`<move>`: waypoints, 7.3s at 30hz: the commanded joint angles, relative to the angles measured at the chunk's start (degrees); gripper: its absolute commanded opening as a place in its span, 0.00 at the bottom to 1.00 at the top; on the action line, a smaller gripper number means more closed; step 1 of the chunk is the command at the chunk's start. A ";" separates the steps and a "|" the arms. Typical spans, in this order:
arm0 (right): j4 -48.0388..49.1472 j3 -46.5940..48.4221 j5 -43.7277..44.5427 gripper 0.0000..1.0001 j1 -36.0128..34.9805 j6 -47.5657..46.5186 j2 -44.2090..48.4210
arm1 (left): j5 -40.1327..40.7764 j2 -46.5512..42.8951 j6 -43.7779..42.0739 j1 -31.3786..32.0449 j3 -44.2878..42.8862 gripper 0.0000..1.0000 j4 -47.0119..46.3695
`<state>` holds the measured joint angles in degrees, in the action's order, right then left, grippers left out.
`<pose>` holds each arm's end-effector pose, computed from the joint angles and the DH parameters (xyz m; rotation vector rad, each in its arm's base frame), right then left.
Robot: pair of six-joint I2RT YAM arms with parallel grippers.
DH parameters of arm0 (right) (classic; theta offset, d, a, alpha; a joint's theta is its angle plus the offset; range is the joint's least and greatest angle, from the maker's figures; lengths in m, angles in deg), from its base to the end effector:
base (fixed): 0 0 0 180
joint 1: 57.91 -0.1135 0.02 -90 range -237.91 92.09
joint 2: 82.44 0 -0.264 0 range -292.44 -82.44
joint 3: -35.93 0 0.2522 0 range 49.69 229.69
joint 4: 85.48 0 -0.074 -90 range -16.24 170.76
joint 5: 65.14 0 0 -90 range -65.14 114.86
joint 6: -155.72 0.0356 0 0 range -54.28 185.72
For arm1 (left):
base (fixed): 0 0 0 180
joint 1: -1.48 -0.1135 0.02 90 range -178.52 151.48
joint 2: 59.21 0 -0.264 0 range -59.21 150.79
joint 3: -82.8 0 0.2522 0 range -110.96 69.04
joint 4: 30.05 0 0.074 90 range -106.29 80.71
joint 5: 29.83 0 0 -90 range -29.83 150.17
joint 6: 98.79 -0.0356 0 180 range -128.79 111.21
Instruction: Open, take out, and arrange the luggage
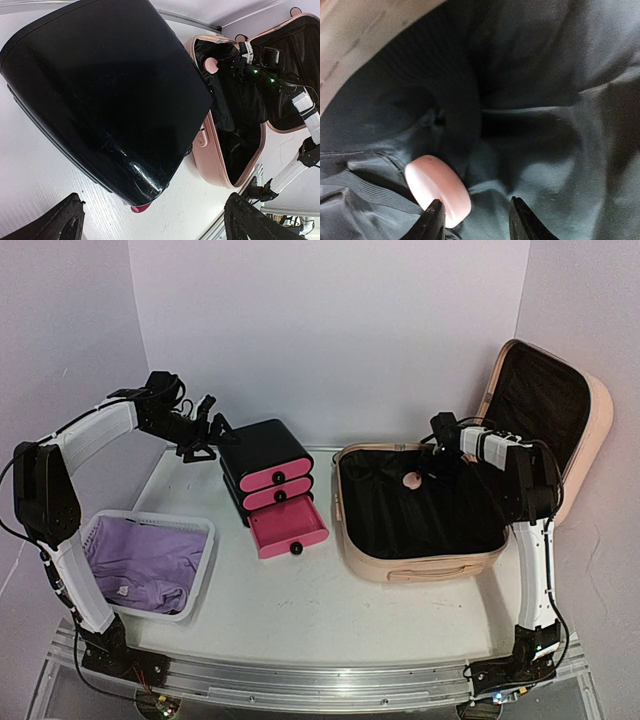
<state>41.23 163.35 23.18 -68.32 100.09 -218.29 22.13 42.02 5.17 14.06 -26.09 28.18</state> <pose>0.5022 0.0933 0.1639 0.5468 2.6247 0.2936 0.3721 -0.1055 0.3272 0.2715 2.4392 -1.0176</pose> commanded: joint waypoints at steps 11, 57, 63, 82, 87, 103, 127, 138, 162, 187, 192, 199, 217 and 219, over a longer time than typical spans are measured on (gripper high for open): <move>7.32 -10.14 -1.74 0.60 -0.41 1.42 10.73 | -1.43 -0.09 0.19 -0.32 -0.24 0.98 -1.69; 24.39 -13.03 -9.47 0.48 1.30 16.57 -0.44 | -1.57 -0.29 0.19 -0.27 -0.25 0.98 -1.81; 25.20 -12.57 -8.79 0.35 1.27 18.15 -0.56 | -1.52 -0.16 0.26 -0.28 -0.25 0.98 -1.73; 25.92 -18.31 -11.50 0.16 1.28 17.83 14.02 | -1.68 -0.33 0.37 -0.31 -0.16 0.98 -1.79; 25.75 -23.77 -13.91 0.13 1.23 15.92 20.05 | -1.60 -0.66 0.37 -0.28 -0.17 0.98 -1.84; 18.36 -24.25 -22.36 0.11 -23.93 6.13 28.98 | -1.46 -0.03 0.43 -0.27 -0.15 0.98 -1.91; 11.85 -2.39 0.29 0.11 -43.30 -6.01 4.22 | -1.66 -0.67 0.46 -0.28 -0.20 0.98 -1.86; 9.73 2.35 3.75 0.26 -43.29 -7.65 -0.93 | -1.60 -0.51 0.37 -0.27 -0.16 0.98 -1.86; -11.95 -11.26 -12.59 0.78 -47.05 -67.49 15.73 | -1.51 0.35 0.37 -0.28 -0.08 0.98 -1.84; 2.54 -1.24 3.69 0.95 -47.16 -76.35 -2.11 | -2.30 0.09 0.55 -0.27 -0.15 0.98 -1.88; 7.40 2.77 8.08 0.96 -46.63 -76.21 -4.85 | -2.39 0.45 0.63 -0.27 -0.19 0.98 -1.95; 12.29 7.53 8.15 0.98 -44.92 -74.25 -8.69 | -2.30 0.20 0.55 -0.28 -0.18 0.98 -1.93; 16.26 14.00 2.11 0.98 -42.26 -71.42 -14.51 | -2.30 0.46 0.55 -0.30 -0.19 0.98 -1.98; 17.85 13.40 2.12 0.98 -42.16 -70.25 -14.47 | -2.15 0.46 0.55 -0.29 -0.07 0.98 -2.01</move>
<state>56.16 175.44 26.53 -112.01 26.52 -231.10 21.03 42.24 5.23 14.06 -26.07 28.12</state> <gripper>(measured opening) 0.983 0.979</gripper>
